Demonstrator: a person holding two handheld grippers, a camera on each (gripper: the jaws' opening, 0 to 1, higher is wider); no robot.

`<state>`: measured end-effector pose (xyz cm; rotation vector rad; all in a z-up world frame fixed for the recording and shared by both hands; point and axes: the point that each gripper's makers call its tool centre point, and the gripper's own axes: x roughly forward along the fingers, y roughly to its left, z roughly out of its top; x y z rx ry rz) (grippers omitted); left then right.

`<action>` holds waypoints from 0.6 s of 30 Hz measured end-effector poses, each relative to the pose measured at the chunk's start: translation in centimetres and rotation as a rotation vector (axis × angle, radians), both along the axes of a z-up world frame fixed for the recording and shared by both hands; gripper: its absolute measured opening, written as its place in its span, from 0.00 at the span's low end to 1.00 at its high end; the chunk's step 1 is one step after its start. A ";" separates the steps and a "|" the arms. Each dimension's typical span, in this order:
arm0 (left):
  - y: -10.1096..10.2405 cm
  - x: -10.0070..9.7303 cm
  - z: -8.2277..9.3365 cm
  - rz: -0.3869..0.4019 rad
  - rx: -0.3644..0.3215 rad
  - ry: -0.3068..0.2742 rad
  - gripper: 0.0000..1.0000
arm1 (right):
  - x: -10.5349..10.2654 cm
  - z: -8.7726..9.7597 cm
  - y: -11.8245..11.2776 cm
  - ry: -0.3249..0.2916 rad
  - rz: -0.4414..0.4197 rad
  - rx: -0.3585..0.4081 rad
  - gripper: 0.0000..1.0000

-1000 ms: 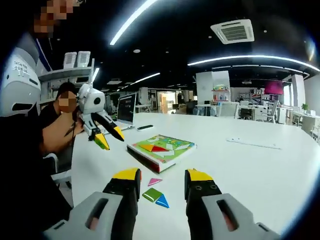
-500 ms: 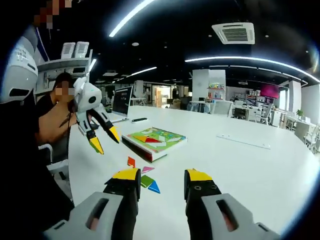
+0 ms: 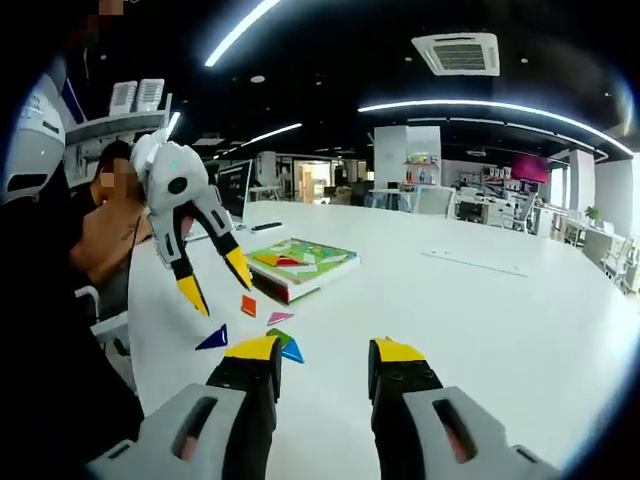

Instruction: Pick up the tangram pieces one by one and place each piece onto its matching region on the pattern sheet, fitting the shapes together until the outline on the sheet is completely filled by the tangram pieces

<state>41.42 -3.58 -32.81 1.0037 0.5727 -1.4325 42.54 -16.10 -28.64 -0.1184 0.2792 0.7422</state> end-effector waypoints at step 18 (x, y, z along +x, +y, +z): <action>-2.6 2.8 -3.3 -0.299 0.244 0.088 0.30 | -0.9 -1.6 -2.2 0.037 -0.029 -0.074 0.36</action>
